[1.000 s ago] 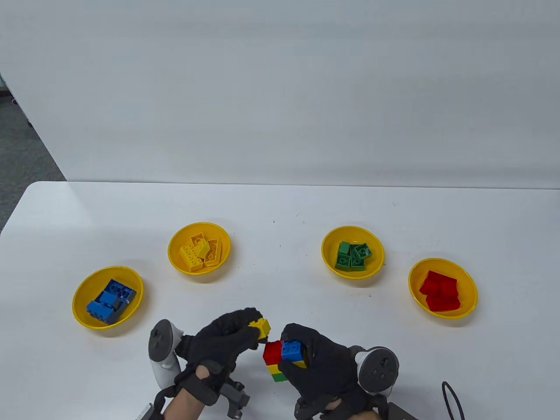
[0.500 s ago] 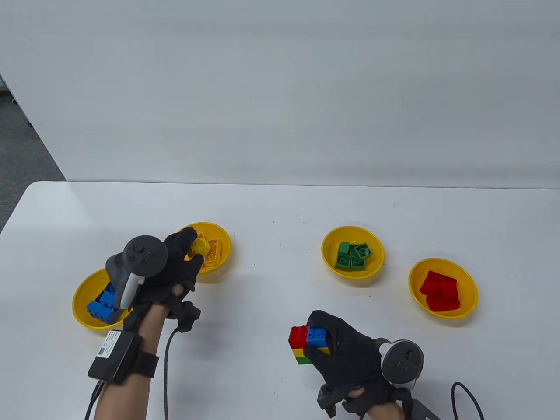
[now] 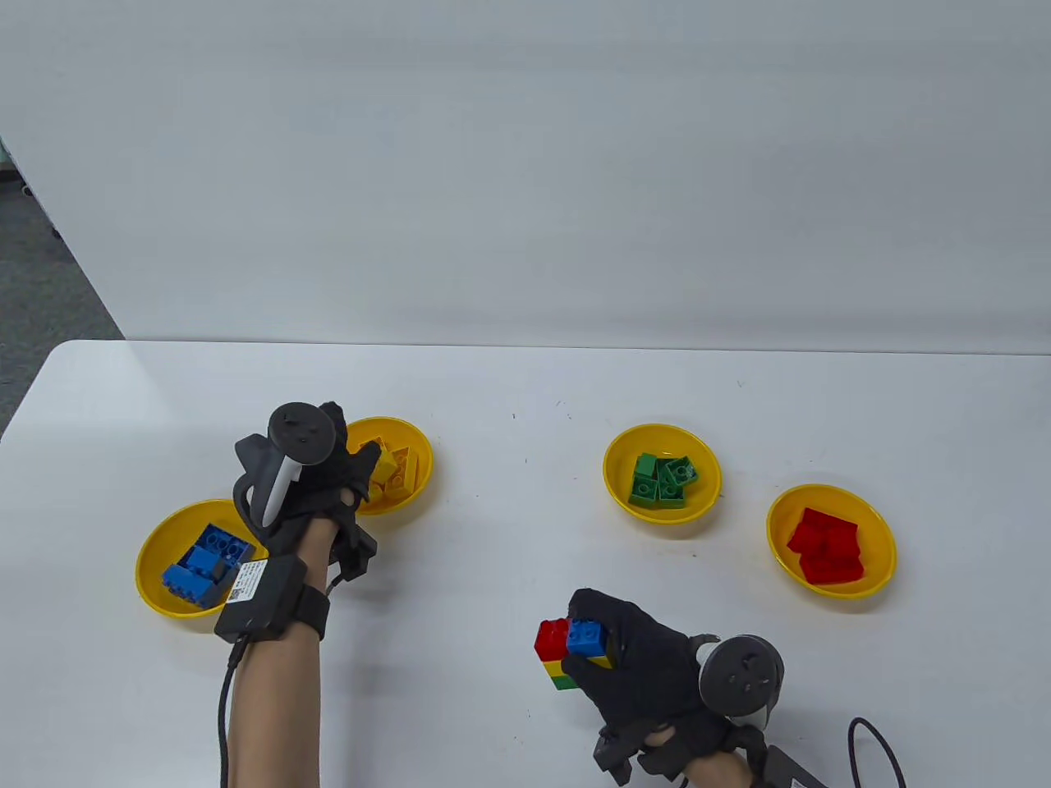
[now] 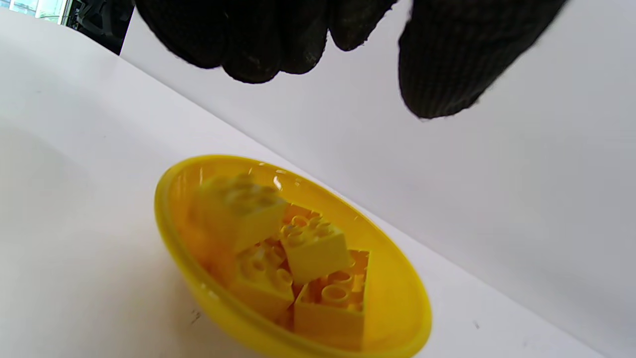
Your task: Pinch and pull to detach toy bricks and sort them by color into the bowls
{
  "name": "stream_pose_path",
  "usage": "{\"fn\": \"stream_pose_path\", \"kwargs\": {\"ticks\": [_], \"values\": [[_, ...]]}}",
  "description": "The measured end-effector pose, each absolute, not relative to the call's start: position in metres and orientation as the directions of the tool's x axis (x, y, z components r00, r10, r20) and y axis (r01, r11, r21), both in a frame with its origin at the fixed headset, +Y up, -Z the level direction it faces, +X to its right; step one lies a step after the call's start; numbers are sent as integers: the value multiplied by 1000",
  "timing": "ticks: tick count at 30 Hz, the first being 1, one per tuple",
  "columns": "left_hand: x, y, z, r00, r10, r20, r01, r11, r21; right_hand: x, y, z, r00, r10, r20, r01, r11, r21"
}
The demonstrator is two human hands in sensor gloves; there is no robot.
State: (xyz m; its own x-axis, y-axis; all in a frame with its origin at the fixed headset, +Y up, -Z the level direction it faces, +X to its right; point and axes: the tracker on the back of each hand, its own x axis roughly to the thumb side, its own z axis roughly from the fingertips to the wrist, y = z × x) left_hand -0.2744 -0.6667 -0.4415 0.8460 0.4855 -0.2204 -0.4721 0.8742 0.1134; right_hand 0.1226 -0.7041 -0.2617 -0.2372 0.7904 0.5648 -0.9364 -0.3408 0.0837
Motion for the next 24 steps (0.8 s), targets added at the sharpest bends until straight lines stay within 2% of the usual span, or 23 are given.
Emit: {"fn": "stream_pose_path", "kwargs": {"ticks": [3, 6, 9, 13, 17, 19, 23, 24], "values": [[-274, -640, -419, 853, 498, -156, -465, 861, 208, 124, -703, -262, -217, 801, 557, -946, -313, 82], [-268, -614, -390, 808, 588, -22, -563, 784, 262, 123, -702, -260, -192, 810, 553, -954, -286, 87], [-256, -595, -356, 719, 679, 148, -693, 684, 226, 120, -699, -258, -157, 819, 551, -963, -252, 100], [-240, -584, -313, 588, 748, 308, -807, 570, 159, 116, -695, -254, -125, 820, 558, -967, -226, 116], [-222, -597, -285, 460, 806, 373, -874, 486, 28, 112, -692, -250, -95, 813, 574, -972, -200, 123], [-211, -614, -276, 402, 835, 375, -893, 449, -41, 111, -690, -249, -85, 810, 580, -972, -196, 131], [-180, -667, -267, 254, 899, 357, -869, 374, -324, 110, -691, -248, -80, 810, 581, -972, -193, 136], [-175, -676, -266, 226, 907, 355, -864, 355, -357, 110, -691, -248, -77, 811, 580, -972, -191, 138]]}}
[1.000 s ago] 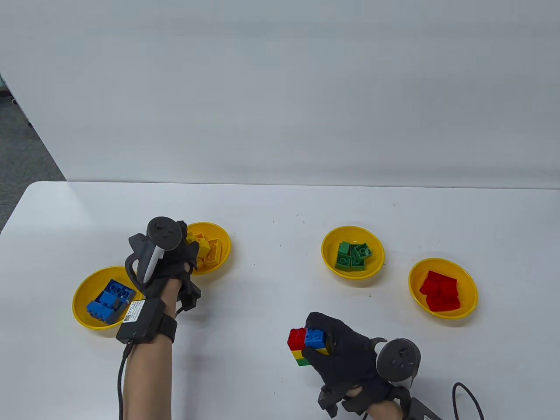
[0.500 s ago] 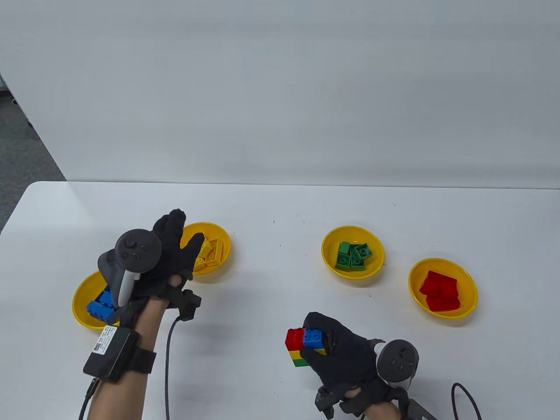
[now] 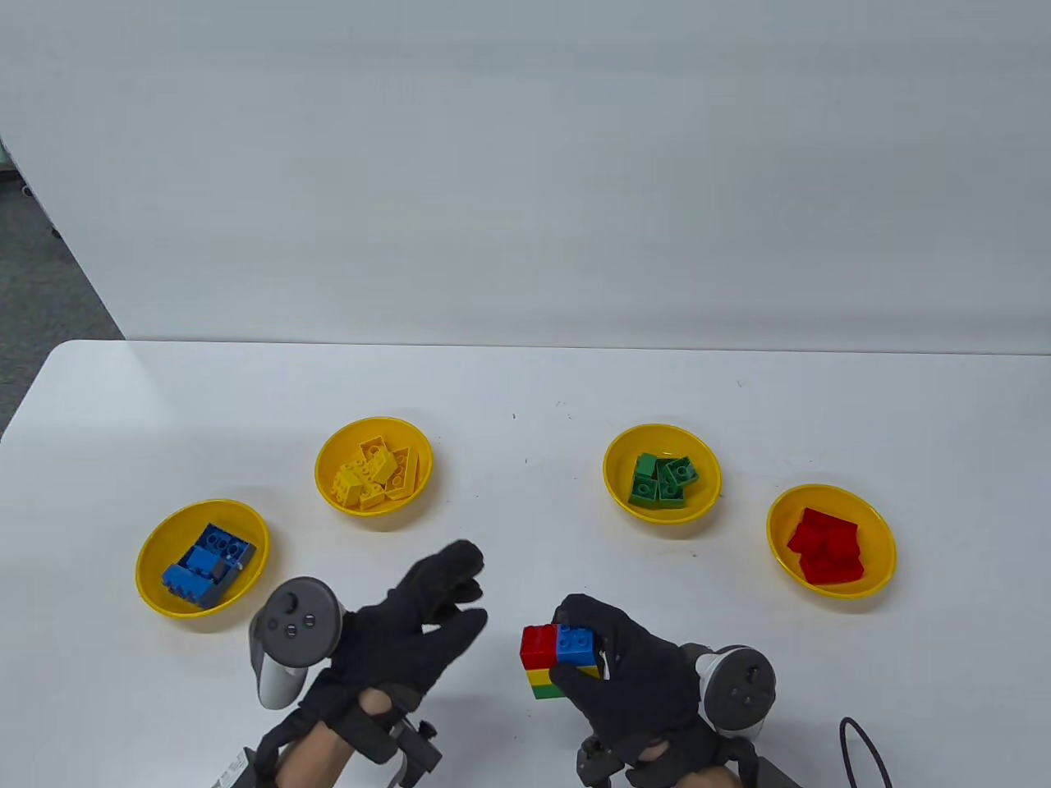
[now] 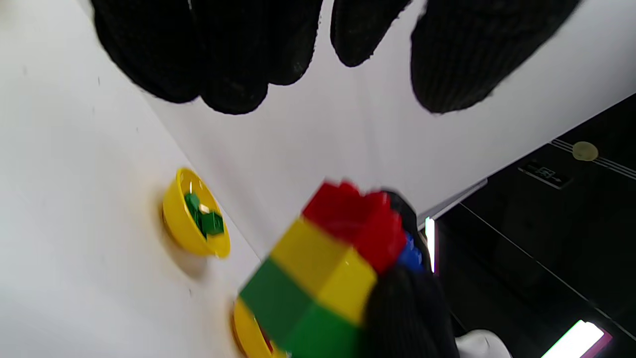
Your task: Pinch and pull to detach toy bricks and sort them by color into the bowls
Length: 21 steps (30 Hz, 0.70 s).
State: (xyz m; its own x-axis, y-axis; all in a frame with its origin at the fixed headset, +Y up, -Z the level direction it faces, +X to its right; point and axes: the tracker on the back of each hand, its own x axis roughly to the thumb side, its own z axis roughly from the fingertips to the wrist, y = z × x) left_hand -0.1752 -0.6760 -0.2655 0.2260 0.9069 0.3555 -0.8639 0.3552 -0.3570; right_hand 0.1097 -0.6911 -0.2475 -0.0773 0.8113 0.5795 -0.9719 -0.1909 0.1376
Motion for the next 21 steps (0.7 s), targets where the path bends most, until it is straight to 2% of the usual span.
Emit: {"fn": "stream_pose_path", "kwargs": {"ticks": [3, 8, 11, 14, 16, 18, 21], "values": [[-154, -698, -257, 237, 890, 389, -817, 400, -417, 108, -692, -247, -59, 825, 562, -974, -170, 147], [-136, -693, -243, 338, 757, 559, -763, 568, -308, 105, -693, -244, 17, 865, 501, -981, -83, 177], [-139, -690, -239, 336, 736, 588, -785, 564, -256, 103, -695, -243, -14, 861, 508, -976, -123, 181], [-143, -687, -239, 359, 741, 568, -785, 569, -247, 100, -695, -244, -17, 868, 497, -969, -137, 206], [-150, -682, -242, 318, 792, 521, -790, 525, -316, 98, -694, -244, -52, 870, 491, -957, -184, 224], [-156, -672, -243, 267, 818, 510, -844, 453, -286, 95, -693, -243, -75, 867, 493, -949, -214, 231], [-156, -658, -244, 383, 751, 538, -798, 562, -216, 92, -692, -243, -94, 857, 506, -938, -247, 244]]}}
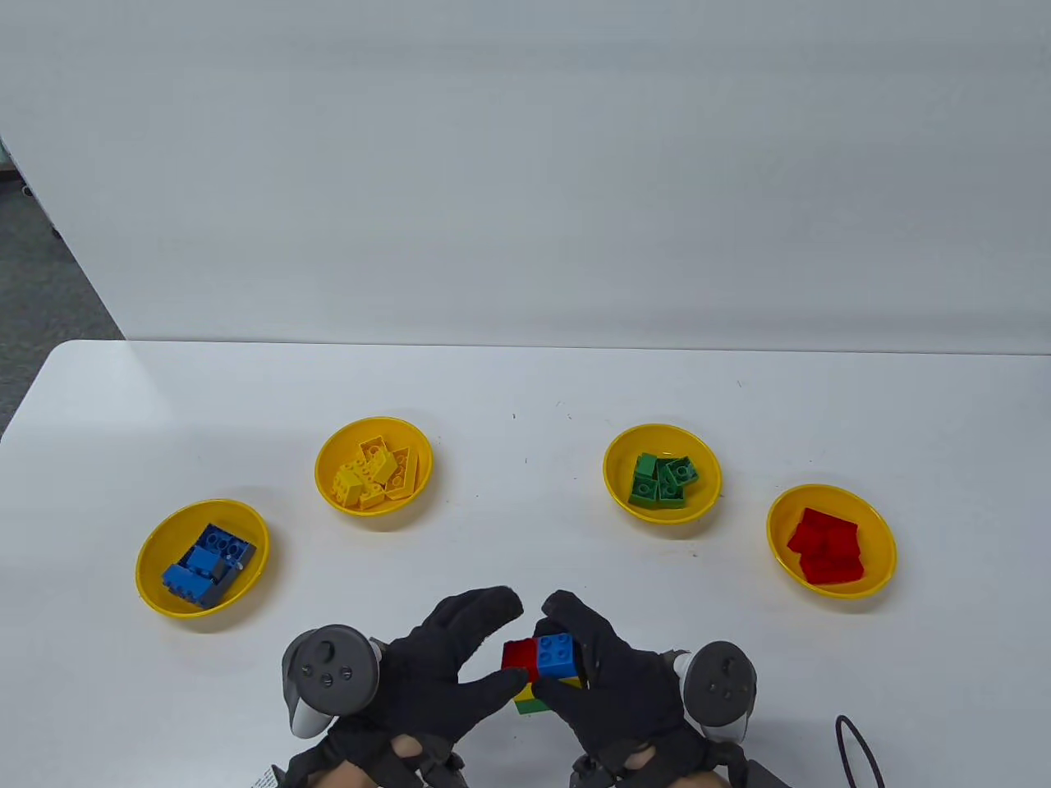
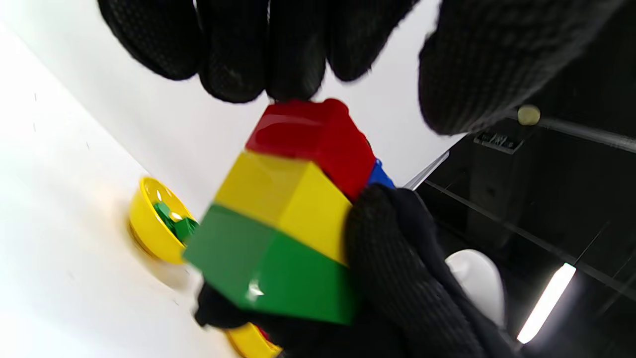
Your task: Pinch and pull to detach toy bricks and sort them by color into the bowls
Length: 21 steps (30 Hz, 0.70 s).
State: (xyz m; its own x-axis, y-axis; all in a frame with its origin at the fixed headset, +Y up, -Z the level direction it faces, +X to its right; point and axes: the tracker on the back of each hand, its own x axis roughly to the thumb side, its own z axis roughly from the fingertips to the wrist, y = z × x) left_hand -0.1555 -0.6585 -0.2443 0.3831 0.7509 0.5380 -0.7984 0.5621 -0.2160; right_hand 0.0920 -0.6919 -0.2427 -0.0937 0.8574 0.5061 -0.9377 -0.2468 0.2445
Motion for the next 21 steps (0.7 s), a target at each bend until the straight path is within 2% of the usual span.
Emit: {"fn": "stream_pose_path", "kwargs": {"ticks": [6, 11, 16, 21], "values": [[-137, -645, -252, 510, 661, 551, -673, 705, -224, 89, -690, -241, -189, 809, 557, -909, -359, 211], [-133, -644, -253, 506, 629, 590, -664, 721, -200, 92, -692, -242, -156, 845, 512, -924, -308, 227], [-134, -648, -254, 466, 674, 573, -705, 674, -218, 90, -697, -245, -95, 885, 456, -926, -246, 286], [-129, -647, -252, 465, 653, 598, -695, 688, -211, 88, -697, -245, -97, 884, 458, -913, -262, 312]]}}
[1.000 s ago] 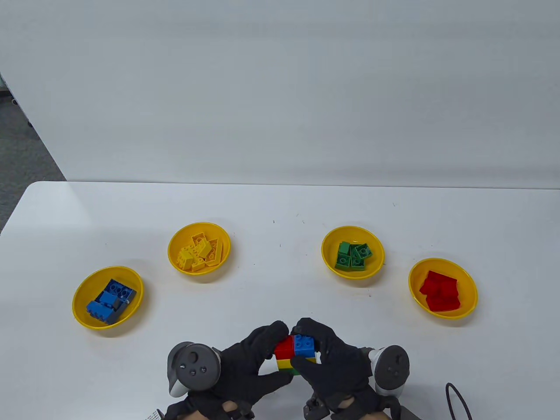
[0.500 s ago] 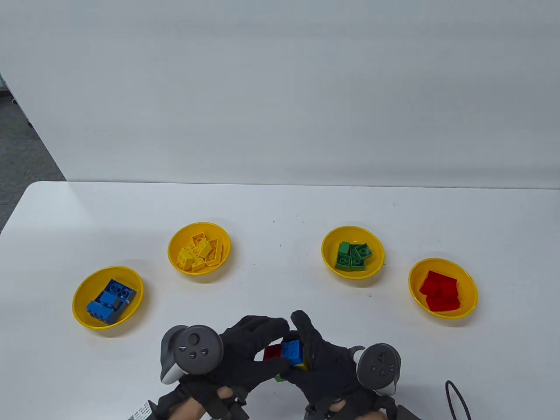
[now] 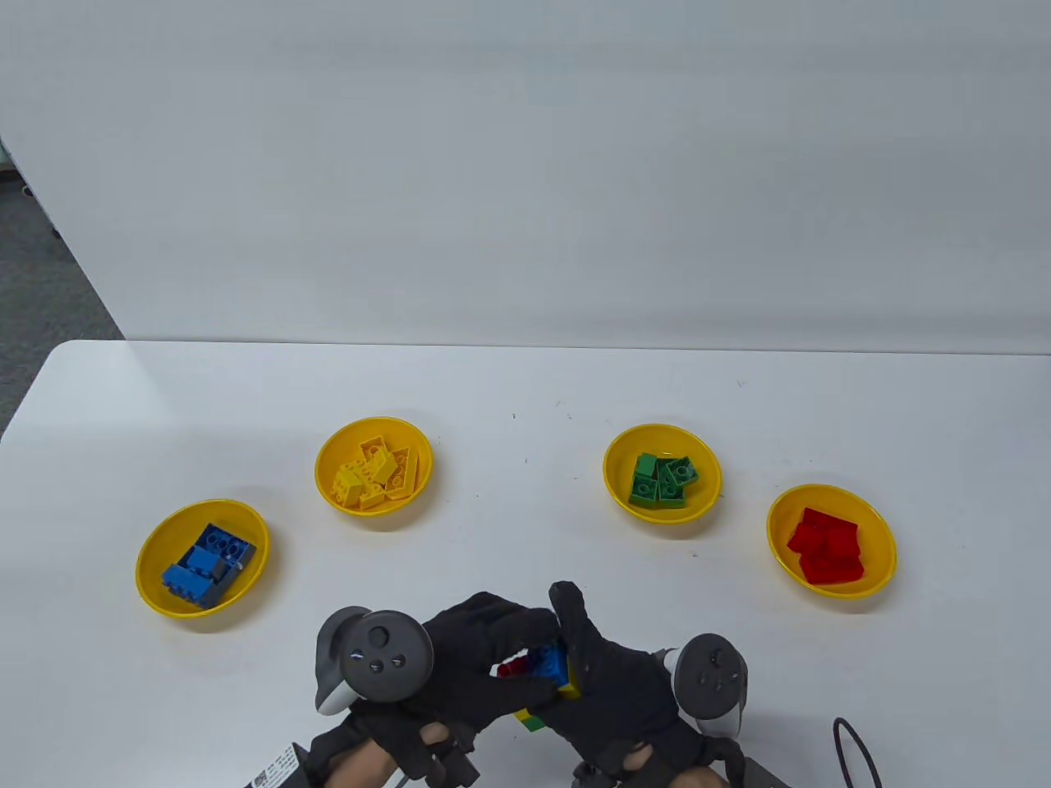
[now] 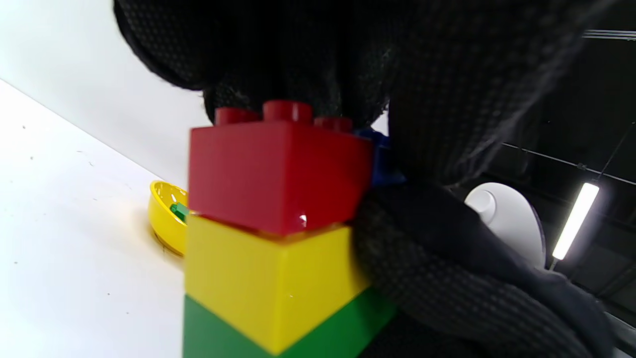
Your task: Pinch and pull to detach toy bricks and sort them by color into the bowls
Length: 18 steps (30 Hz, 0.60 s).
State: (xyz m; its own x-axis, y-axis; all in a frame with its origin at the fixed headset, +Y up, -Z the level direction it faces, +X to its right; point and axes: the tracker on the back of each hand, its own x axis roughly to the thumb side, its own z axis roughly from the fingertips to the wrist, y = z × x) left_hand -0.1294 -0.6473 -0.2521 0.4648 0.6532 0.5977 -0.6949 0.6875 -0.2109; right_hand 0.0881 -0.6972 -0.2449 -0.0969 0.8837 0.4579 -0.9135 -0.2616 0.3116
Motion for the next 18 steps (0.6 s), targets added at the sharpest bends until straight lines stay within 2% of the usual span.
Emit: {"fn": "stream_pose_path", "kwargs": {"ticks": [3, 6, 10, 12, 17, 18], "values": [[-126, -648, -251, 482, 646, 592, -673, 705, -222, 86, -699, -243, -129, 872, 473, -896, -307, 322], [-126, -655, -253, 458, 709, 536, -686, 666, -295, 82, -702, -240, -135, 873, 469, -883, -321, 342], [-134, -670, -262, 318, 871, 374, -789, 462, -404, 80, -701, -239, -99, 876, 472, -883, -296, 365], [-134, -674, -263, 312, 877, 365, -805, 448, -388, 80, -701, -239, -103, 874, 475, -882, -301, 363], [-140, -685, -272, 237, 922, 305, -818, 359, -450, 81, -702, -239, -98, 877, 470, -870, -304, 388], [-141, -688, -276, 165, 956, 244, -825, 269, -496, 82, -701, -240, -106, 868, 486, -863, -323, 388]]}}
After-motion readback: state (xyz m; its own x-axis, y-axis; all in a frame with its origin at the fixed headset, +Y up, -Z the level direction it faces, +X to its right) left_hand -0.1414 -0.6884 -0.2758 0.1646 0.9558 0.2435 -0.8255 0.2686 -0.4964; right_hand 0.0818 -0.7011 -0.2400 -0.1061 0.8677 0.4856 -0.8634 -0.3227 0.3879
